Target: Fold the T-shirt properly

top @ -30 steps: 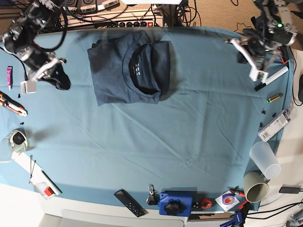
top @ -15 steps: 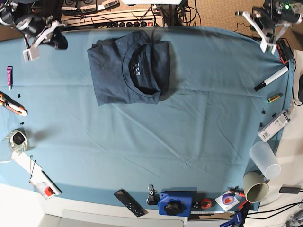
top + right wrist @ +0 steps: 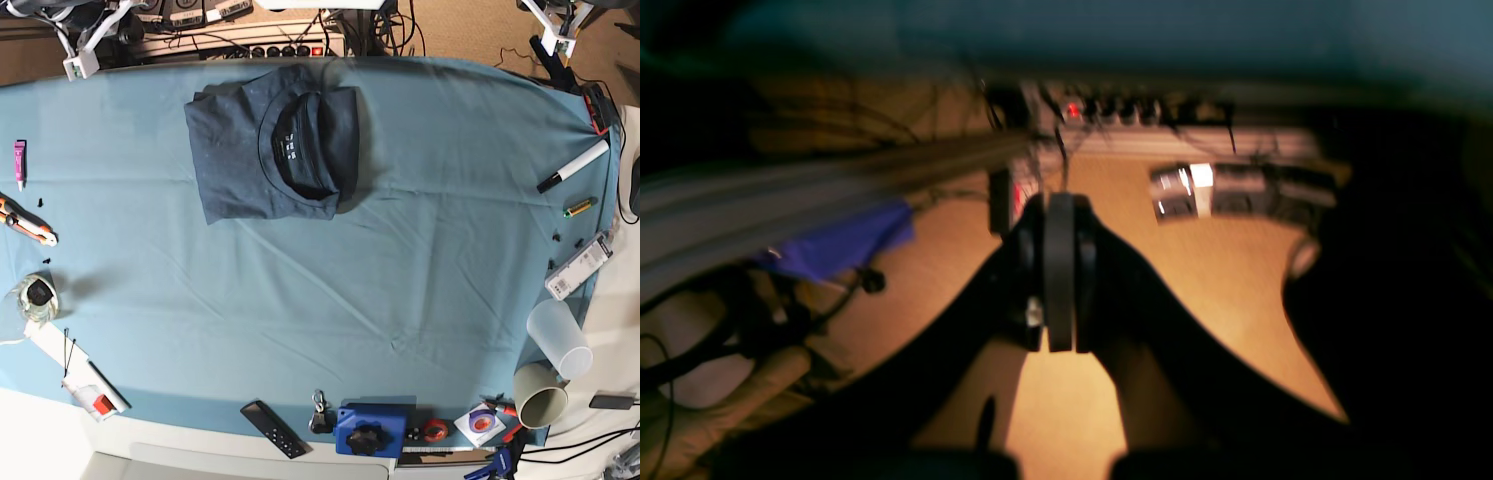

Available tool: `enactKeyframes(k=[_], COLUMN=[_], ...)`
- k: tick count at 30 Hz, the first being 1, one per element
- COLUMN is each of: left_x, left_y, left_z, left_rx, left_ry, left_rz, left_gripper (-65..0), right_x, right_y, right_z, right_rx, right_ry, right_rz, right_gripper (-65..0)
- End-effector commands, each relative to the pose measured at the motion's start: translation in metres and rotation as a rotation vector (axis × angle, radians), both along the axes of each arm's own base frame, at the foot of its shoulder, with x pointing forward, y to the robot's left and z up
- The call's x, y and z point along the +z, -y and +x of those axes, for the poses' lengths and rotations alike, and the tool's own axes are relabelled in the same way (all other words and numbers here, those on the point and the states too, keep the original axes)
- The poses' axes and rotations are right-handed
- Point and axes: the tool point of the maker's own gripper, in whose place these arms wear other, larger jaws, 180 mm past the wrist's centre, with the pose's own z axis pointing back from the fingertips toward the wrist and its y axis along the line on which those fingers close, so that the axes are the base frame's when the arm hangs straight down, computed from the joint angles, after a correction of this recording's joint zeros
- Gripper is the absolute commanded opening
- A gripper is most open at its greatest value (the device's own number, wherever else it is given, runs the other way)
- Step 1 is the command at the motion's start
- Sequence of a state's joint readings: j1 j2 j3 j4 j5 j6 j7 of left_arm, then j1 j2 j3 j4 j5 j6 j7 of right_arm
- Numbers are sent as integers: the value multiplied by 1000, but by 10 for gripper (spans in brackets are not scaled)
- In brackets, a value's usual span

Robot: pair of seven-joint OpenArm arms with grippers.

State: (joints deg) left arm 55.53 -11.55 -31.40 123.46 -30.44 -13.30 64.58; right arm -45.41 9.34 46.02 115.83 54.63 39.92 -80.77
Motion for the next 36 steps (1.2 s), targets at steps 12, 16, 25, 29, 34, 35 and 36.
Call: enactKeyframes(k=[12,16,25,29,34,35,36], left_x=[-61,-95,-170,-196,-219,-223,-226], left_y=[-3,-3,7,4,12,13,15], left_z=[-50,-53,-34,-21,-2,1,3], left_rx=[142,149,215,198,212,211,204], left_ry=[-127,-148,-141,-120,-58,-44,-29], left_rz=[-91,-134,-218,-176,-173,-167,-163], left_gripper=[-650,-650,-650,-650,-650,-650,-650], right_x=[-46,-82,-165,-198,-229,-234,-238], right_y=[19,23,1,-13,-34,-38,-42], right_z=[-50,-75,-57,-48,-41,-39,-36], right_rx=[-154,-131,-21,46,204,235,268], right_ry=[-179,-332,-437,-448,-446,-436,-421], right_rz=[72,79,108,89,58,52,46], right_gripper=[-650,-650,-650,-650,-650,-650,-650])
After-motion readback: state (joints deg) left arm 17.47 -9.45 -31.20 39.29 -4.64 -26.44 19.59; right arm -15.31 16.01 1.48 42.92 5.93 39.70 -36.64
